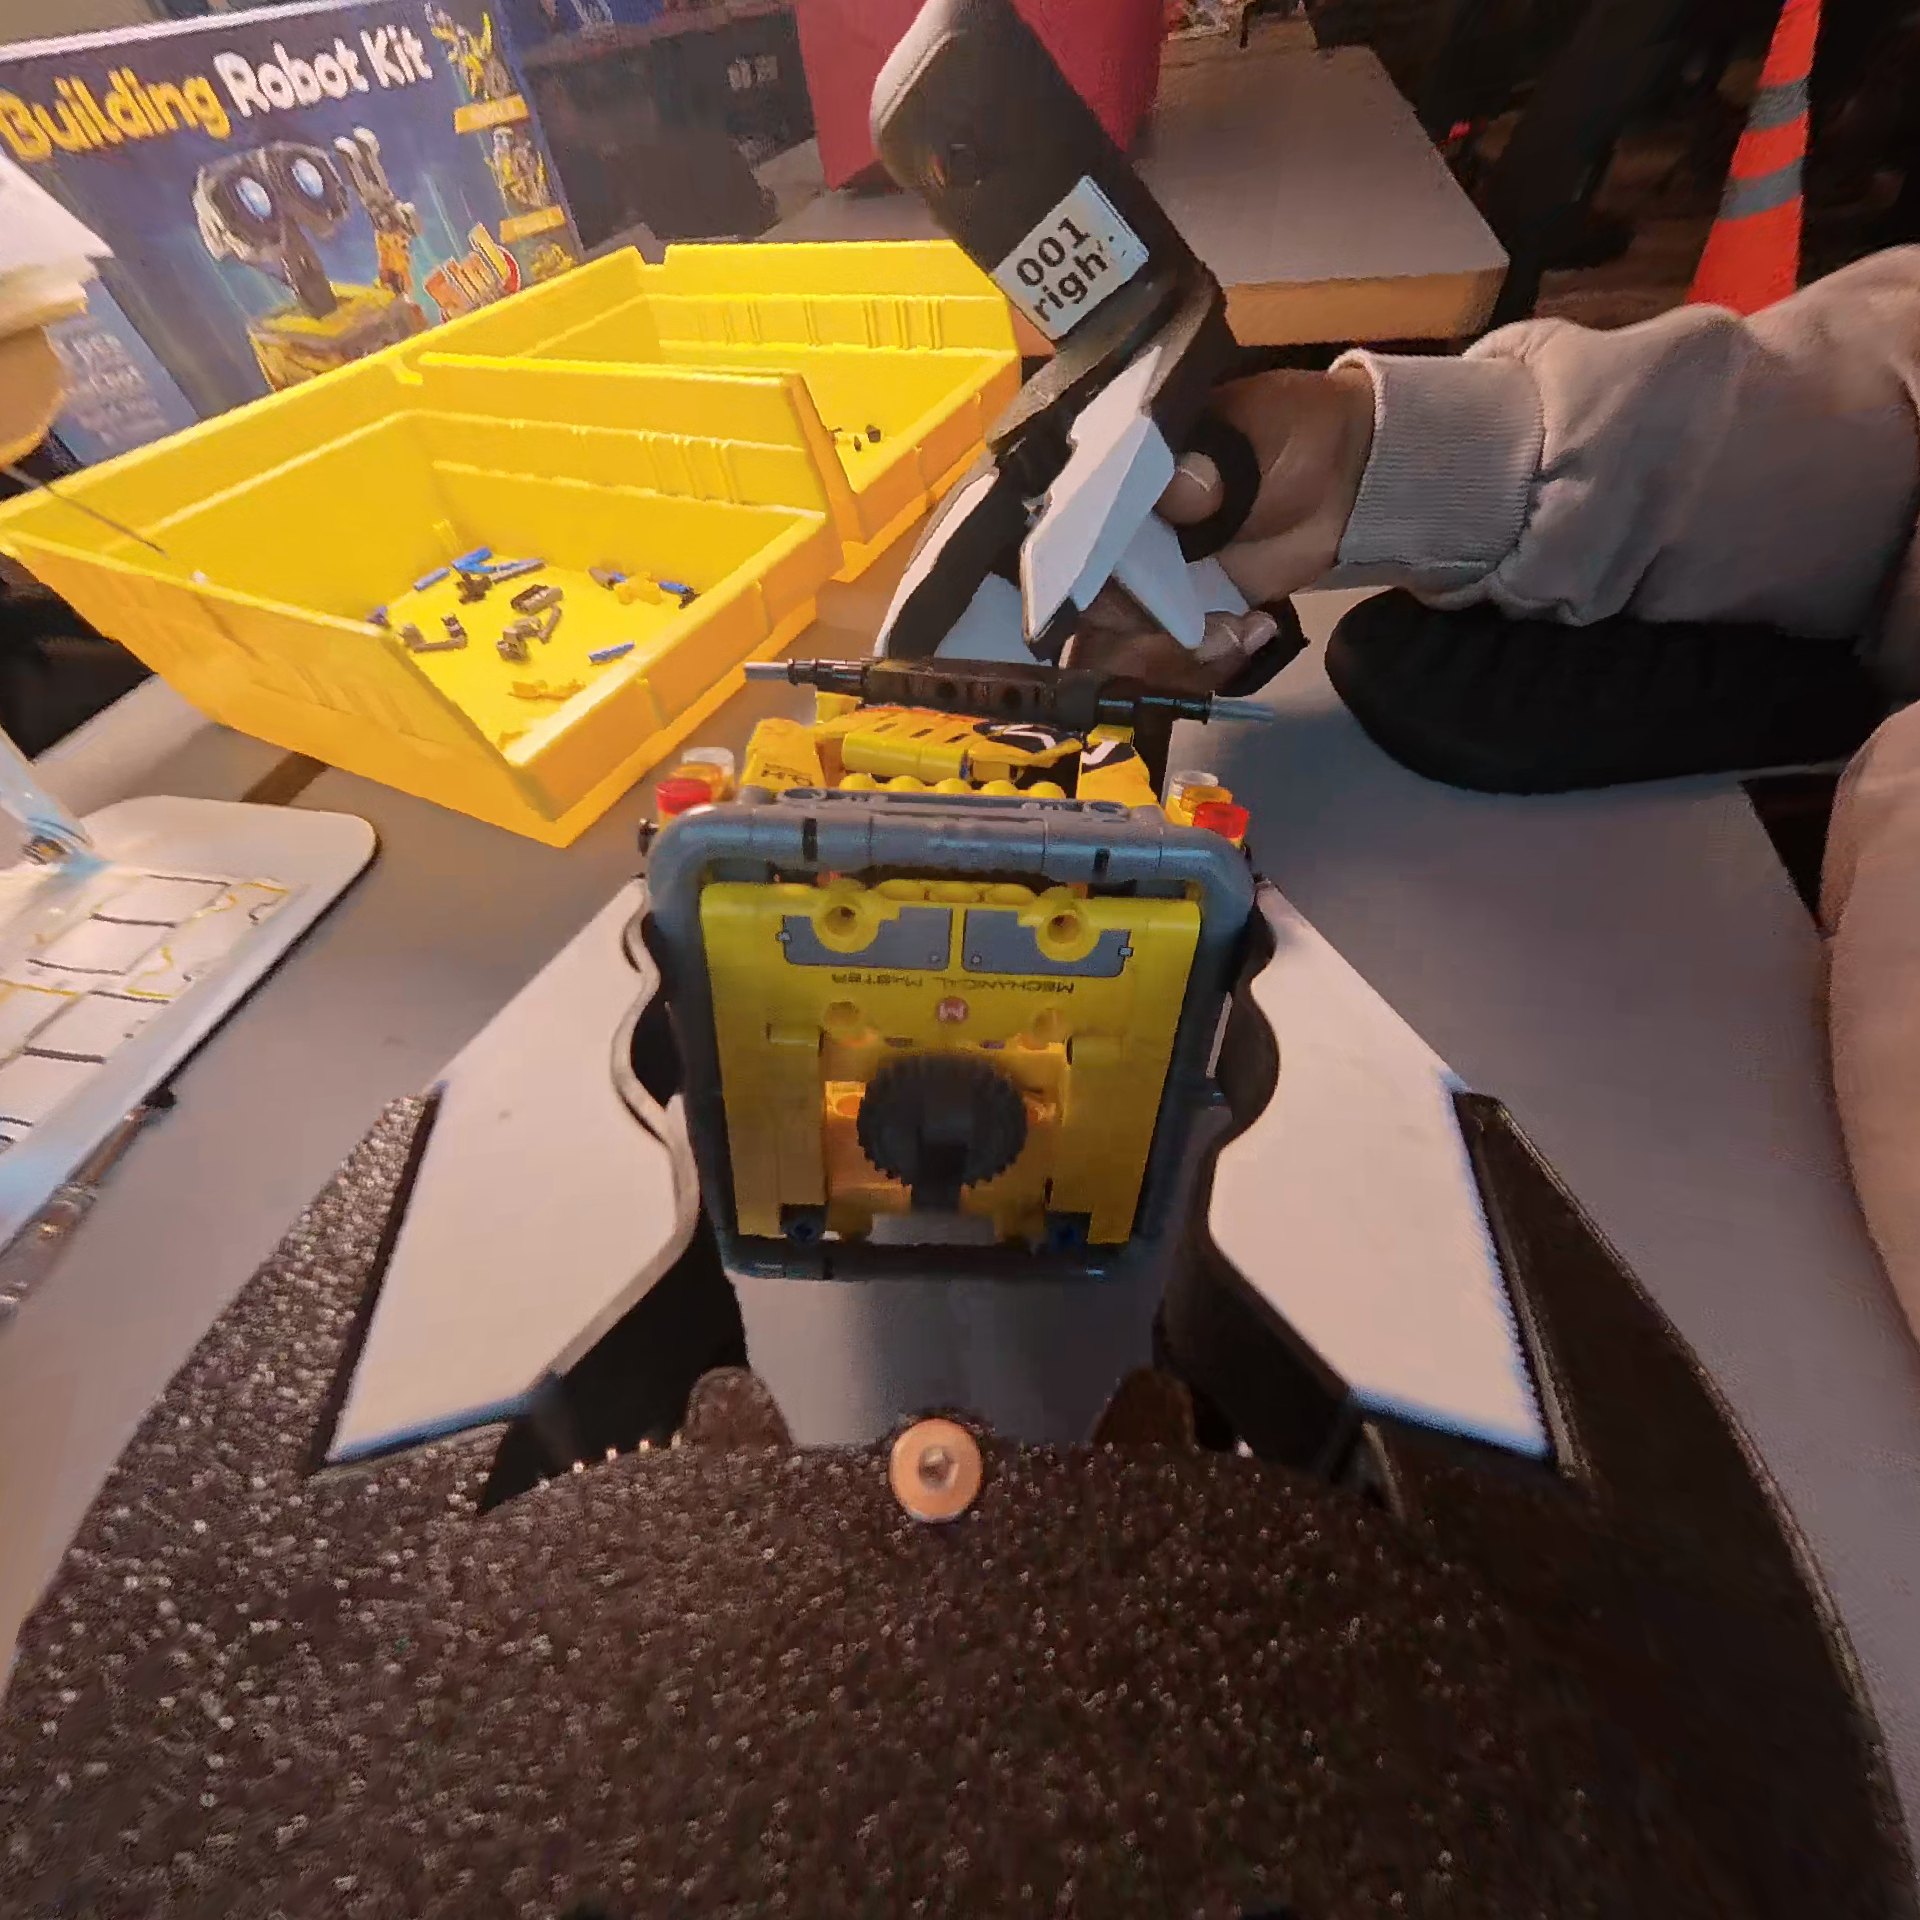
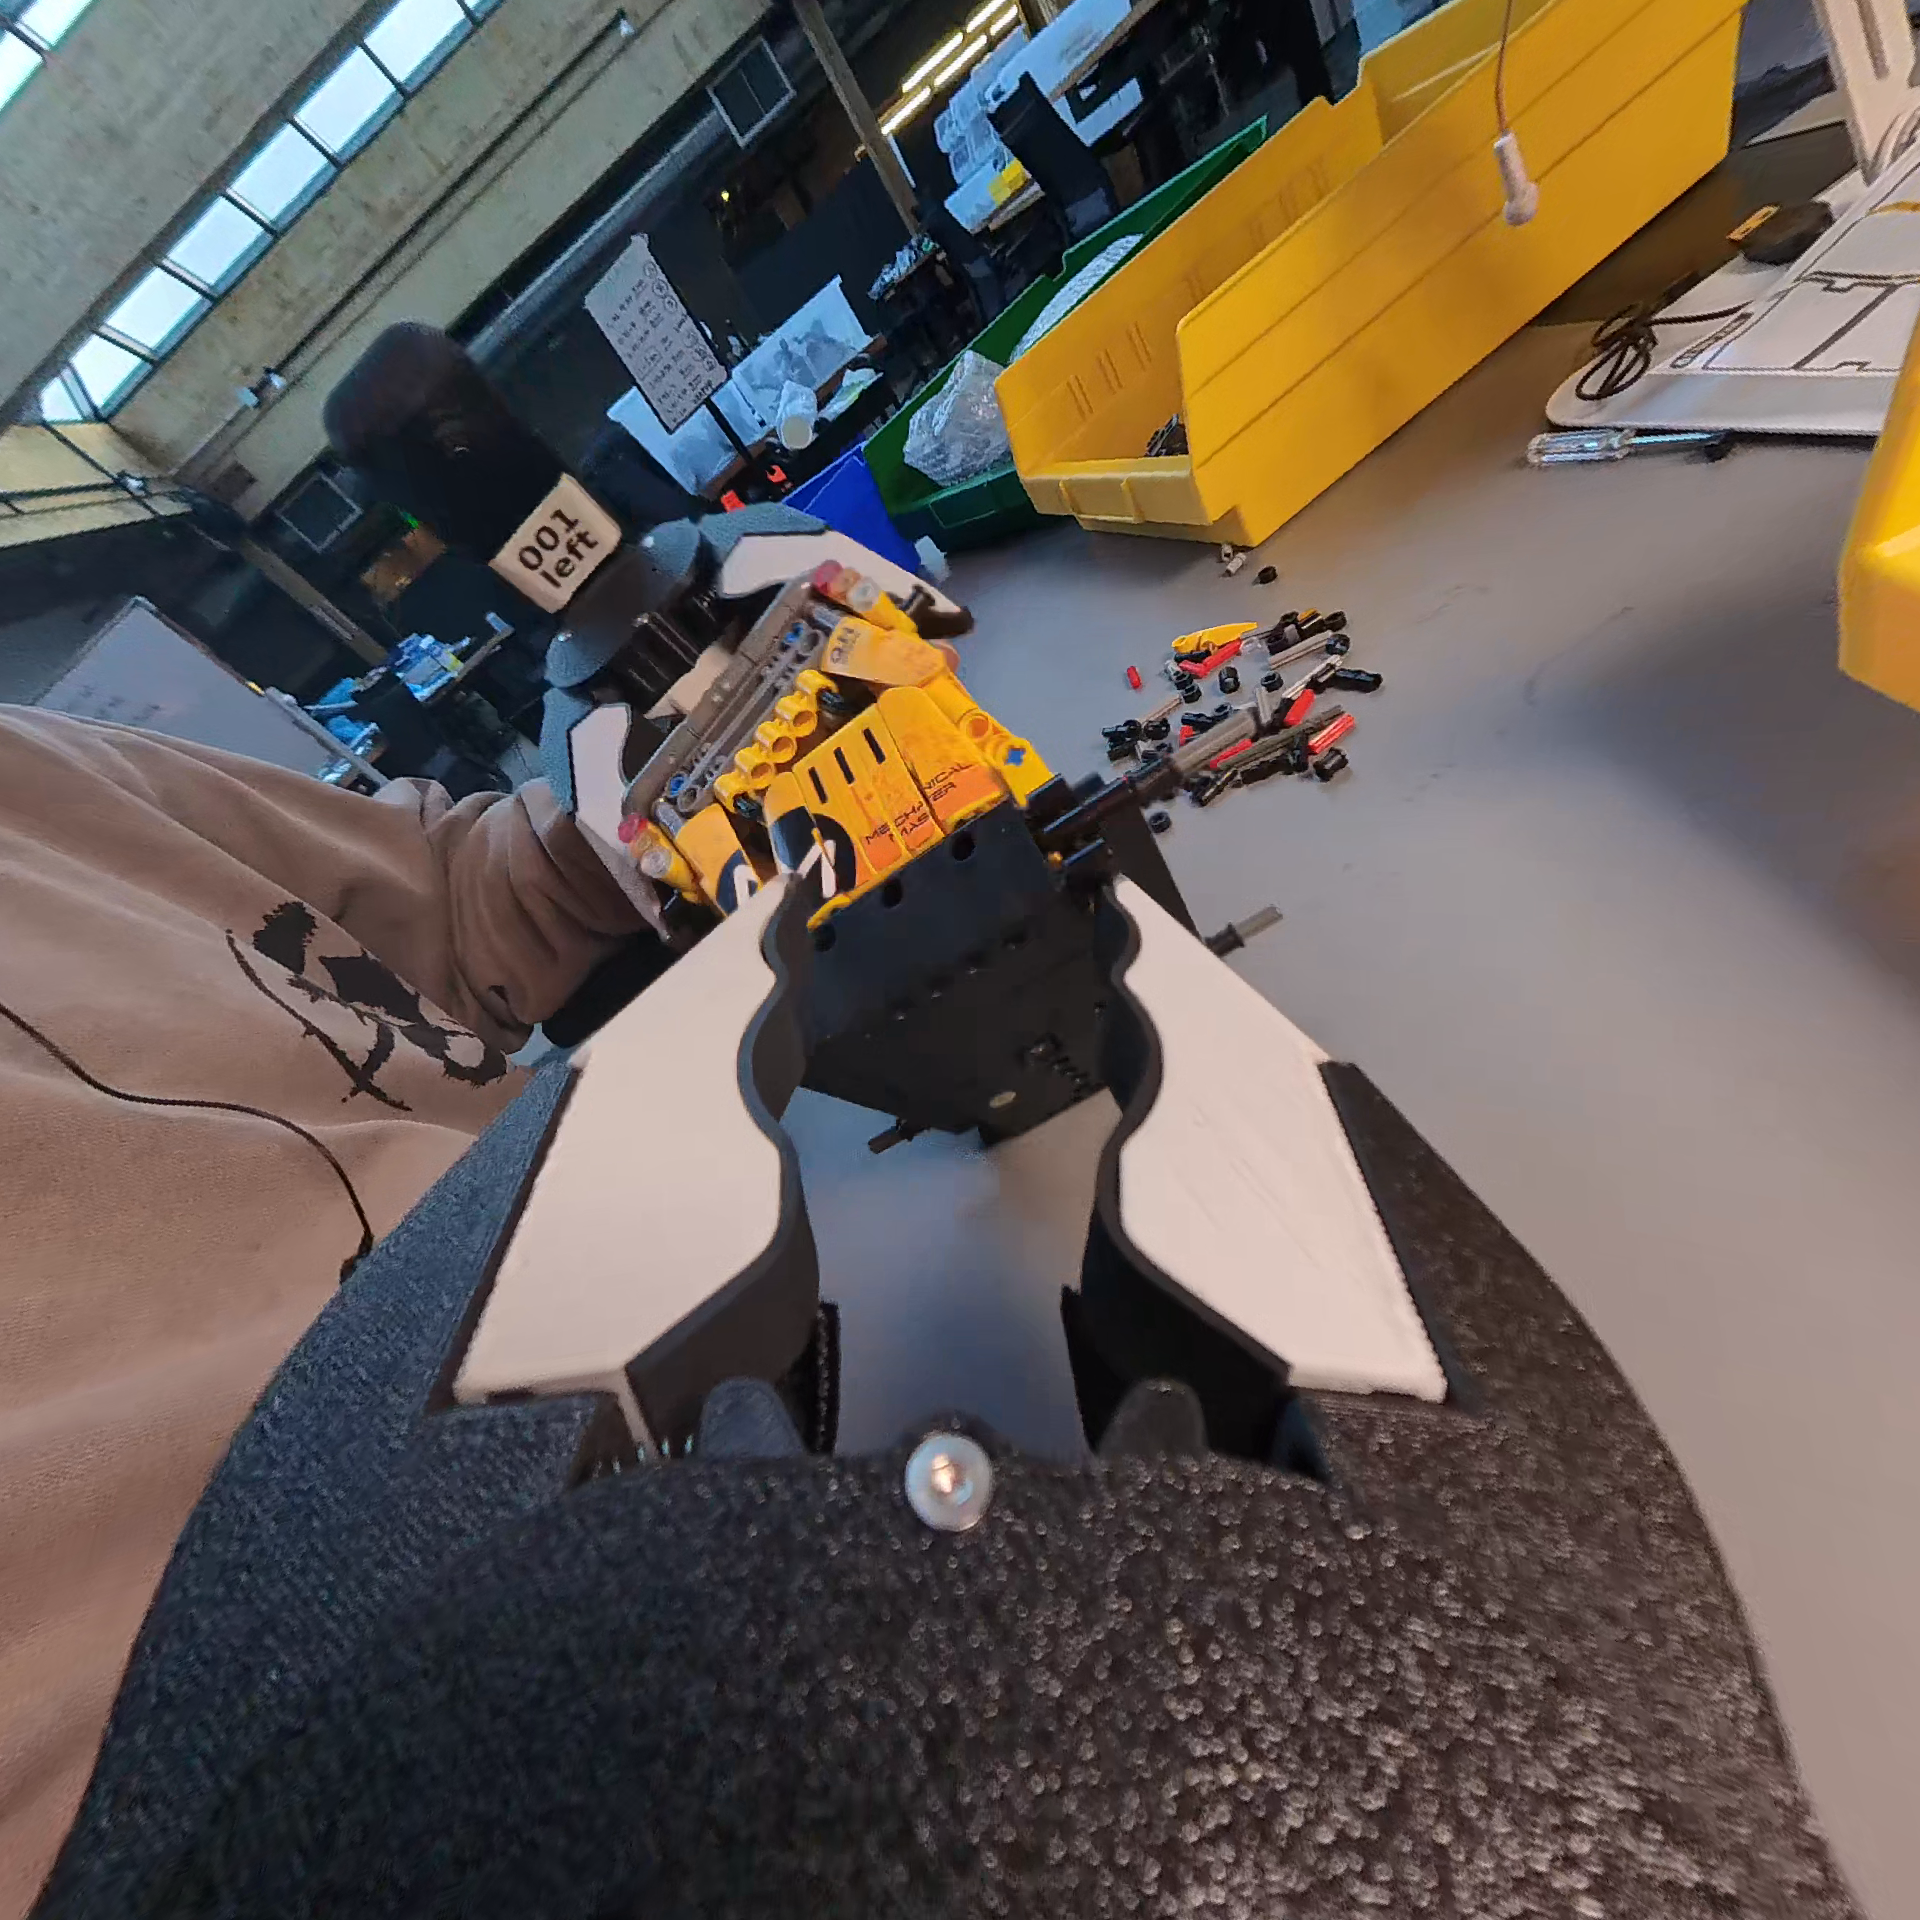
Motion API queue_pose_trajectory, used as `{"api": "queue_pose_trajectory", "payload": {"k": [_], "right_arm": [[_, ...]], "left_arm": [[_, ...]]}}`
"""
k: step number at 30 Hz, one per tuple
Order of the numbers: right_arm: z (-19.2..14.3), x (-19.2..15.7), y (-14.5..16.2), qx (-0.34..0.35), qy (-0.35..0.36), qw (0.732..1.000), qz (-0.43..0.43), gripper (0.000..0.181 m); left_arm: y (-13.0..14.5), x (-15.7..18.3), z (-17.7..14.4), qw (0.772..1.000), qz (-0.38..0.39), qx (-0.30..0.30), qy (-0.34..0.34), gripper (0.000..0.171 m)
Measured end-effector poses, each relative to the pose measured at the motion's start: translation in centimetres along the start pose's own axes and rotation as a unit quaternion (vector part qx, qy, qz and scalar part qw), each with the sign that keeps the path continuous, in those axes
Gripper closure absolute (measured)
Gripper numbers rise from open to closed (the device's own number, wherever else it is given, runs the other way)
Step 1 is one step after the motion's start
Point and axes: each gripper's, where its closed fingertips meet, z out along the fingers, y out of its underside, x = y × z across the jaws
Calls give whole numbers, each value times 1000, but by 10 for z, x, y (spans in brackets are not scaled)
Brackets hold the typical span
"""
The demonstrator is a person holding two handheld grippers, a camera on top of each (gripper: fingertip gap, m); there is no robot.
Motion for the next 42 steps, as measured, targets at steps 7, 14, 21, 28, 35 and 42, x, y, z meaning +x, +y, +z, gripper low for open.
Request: {"api": "queue_pose_trajectory", "payload": {"k": [7,14,21,28,35,42], "right_arm": [[-4,-10,1,-3,9,997,-80,152],[-2,-27,-2,-5,42,965,-257,153],[-4,-44,5,-21,29,943,-331,157],[-21,-37,28,-87,9,945,-315,159],[-21,-33,27,-84,18,946,-312,158],[-23,-29,22,-67,22,951,-299,158]], "left_arm": [[-3,28,-4,952,291,-21,-89,65],[15,39,-15,963,266,-43,-25,69],[-6,30,-45,994,-19,59,86,73],[22,18,-33,986,-128,17,110,82],[16,31,-27,981,-135,22,136,109],[13,30,-38,977,-146,32,151,143]]}}
